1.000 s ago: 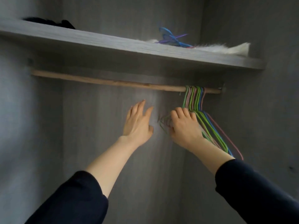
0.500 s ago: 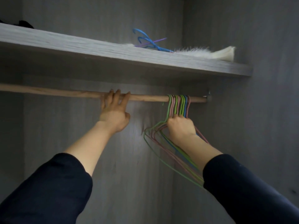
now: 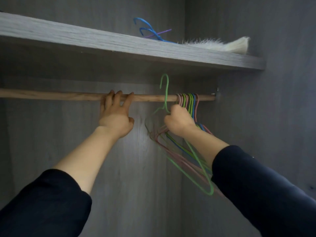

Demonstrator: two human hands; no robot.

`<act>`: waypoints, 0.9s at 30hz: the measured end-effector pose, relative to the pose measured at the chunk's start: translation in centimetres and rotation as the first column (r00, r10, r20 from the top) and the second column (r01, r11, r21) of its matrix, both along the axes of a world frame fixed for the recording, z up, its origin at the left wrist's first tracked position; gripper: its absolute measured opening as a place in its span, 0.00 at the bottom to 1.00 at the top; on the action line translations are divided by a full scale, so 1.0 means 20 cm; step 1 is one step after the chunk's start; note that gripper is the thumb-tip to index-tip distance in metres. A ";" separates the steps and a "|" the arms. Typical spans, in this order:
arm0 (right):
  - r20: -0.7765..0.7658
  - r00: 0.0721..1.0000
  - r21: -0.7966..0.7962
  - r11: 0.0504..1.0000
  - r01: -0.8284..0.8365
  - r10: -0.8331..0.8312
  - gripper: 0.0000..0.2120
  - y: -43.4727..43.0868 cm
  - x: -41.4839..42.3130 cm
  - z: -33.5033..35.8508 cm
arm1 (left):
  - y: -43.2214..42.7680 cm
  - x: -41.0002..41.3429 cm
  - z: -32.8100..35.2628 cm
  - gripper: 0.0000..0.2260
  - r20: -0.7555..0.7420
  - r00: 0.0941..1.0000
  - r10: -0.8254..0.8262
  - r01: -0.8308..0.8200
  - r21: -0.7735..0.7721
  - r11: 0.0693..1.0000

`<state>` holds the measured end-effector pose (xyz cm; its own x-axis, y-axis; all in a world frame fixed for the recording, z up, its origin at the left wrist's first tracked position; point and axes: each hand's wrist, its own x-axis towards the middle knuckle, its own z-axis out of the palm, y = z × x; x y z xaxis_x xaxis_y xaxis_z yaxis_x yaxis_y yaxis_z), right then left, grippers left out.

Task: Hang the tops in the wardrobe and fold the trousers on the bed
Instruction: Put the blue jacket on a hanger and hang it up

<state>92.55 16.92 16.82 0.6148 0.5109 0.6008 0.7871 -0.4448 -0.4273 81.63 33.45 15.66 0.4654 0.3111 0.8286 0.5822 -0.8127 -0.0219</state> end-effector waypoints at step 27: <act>-0.820 0.535 -0.173 0.979 0.106 -0.203 0.08 -1.96 -0.61 -1.36 | -1.80 -0.02 -1.41 0.06 -0.021 0.485 -0.874 0.764 -0.475 0.436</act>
<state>80.31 -22.32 -10.31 0.8869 0.3785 -0.2648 0.0159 -0.5979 -0.8014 81.31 -2.49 -12.61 0.8153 -0.0932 0.5715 -0.3479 -0.8678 0.3548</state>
